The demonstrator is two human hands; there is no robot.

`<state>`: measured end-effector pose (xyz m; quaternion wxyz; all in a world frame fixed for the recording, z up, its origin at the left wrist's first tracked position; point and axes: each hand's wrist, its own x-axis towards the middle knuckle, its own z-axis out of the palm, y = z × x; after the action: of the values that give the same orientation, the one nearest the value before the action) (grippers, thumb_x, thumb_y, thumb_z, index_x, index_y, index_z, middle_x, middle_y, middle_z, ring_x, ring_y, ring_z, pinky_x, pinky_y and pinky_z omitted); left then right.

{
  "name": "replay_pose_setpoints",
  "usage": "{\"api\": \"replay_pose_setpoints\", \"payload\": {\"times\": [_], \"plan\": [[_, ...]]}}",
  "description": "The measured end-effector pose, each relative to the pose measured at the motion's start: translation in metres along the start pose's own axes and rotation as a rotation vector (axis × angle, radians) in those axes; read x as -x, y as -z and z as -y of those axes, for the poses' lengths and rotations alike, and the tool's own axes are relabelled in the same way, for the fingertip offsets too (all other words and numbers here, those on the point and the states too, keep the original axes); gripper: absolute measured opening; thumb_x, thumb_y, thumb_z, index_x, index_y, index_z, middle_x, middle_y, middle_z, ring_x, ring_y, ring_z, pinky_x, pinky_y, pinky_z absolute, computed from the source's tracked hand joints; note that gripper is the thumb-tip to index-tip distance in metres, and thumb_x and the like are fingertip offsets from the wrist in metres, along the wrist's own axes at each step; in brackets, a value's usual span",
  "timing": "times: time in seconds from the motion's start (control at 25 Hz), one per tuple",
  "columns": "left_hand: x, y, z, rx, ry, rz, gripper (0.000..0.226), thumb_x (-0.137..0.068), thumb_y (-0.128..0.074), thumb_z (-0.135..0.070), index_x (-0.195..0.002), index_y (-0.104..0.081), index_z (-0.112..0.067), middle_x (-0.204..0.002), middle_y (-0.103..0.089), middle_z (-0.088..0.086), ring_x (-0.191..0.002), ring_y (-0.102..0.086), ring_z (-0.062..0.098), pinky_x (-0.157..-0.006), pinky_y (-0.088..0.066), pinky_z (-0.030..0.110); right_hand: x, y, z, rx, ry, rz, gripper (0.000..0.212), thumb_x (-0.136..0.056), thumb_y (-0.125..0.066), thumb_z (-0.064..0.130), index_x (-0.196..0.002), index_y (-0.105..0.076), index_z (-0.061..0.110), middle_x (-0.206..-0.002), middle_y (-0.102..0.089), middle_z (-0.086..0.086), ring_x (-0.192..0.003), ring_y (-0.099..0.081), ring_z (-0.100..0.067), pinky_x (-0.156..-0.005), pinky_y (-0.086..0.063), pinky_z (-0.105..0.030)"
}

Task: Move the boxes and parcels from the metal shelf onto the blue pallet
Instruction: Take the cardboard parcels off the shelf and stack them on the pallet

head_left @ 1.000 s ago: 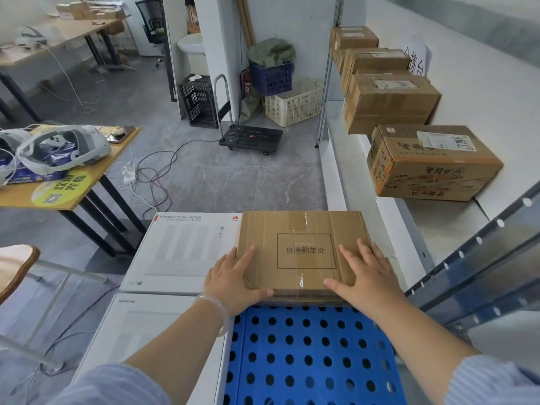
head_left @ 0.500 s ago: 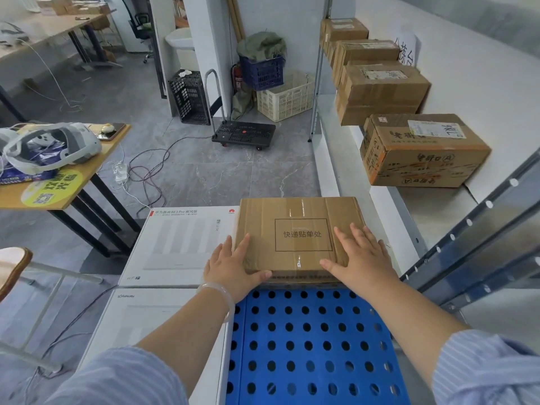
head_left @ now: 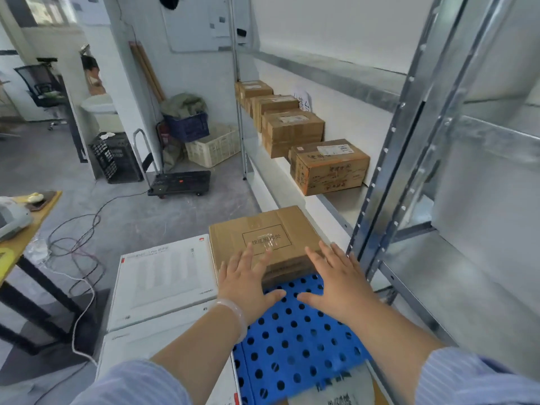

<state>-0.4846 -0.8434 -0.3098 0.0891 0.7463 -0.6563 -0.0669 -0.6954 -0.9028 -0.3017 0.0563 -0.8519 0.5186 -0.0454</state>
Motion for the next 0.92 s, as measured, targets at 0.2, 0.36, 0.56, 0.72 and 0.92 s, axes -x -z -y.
{"api": "replay_pose_setpoints", "payload": {"times": [0.2, 0.36, 0.56, 0.72, 0.92], "plan": [[0.046, -0.001, -0.041, -0.038, -0.327, -0.034, 0.087, -0.081, -0.035, -0.078, -0.147, 0.011, -0.046, -0.161, 0.008, -0.001, -0.147, 0.004, 0.024, -0.116, 0.001, 0.049, 0.115, -0.007, 0.02, -0.013, -0.213, -0.028, 0.103, -0.073, -0.042, 0.081, -0.144, 0.023, 0.044, -0.159, 0.018, 0.006, -0.144, 0.021, -0.015, -0.114, 0.014, -0.044], [0.098, -0.016, -0.081, -0.022, -0.5, 0.074, 0.087, -0.083, -0.035, -0.076, -0.147, 0.014, -0.044, -0.161, 0.013, -0.002, -0.147, 0.01, 0.023, -0.116, 0.003, 0.05, 0.209, -0.012, 0.027, 0.01, -0.425, -0.088, 0.105, -0.073, -0.046, 0.077, -0.146, 0.02, 0.042, -0.16, 0.014, 0.005, -0.145, 0.019, -0.015, -0.114, 0.015, -0.041], [0.155, -0.016, -0.161, 0.011, -0.752, 0.087, 0.088, -0.082, -0.04, -0.073, -0.148, 0.009, -0.043, -0.161, 0.011, -0.003, -0.147, 0.009, 0.022, -0.116, 0.004, 0.05, 0.321, 0.006, 0.018, 0.07, -0.696, -0.162, 0.101, -0.072, -0.037, 0.082, -0.15, 0.01, 0.04, -0.161, 0.01, 0.003, -0.146, 0.014, -0.017, -0.116, 0.01, -0.044], [0.213, -0.017, -0.231, 0.025, -0.95, 0.091, 0.089, -0.082, -0.038, -0.074, -0.147, 0.013, -0.043, -0.162, 0.006, 0.0, -0.147, 0.005, 0.023, -0.117, 0.001, 0.05, 0.413, 0.025, 0.01, 0.119, -0.872, -0.208, 0.1, -0.073, -0.034, 0.081, -0.15, 0.012, 0.037, -0.161, 0.011, 0.003, -0.146, 0.014, -0.018, -0.116, 0.01, -0.043], [0.287, -0.022, -0.302, 0.024, -1.128, 0.092, 0.084, -0.084, -0.032, -0.073, -0.146, 0.017, -0.043, -0.162, 0.001, 0.002, -0.147, 0.002, 0.025, -0.117, 0.0, 0.051, 0.517, 0.041, 0.0, 0.142, -1.041, -0.258, 0.099, -0.076, -0.036, 0.08, -0.151, 0.01, 0.035, -0.161, 0.012, 0.002, -0.146, 0.015, -0.019, -0.115, 0.011, -0.044]]}}
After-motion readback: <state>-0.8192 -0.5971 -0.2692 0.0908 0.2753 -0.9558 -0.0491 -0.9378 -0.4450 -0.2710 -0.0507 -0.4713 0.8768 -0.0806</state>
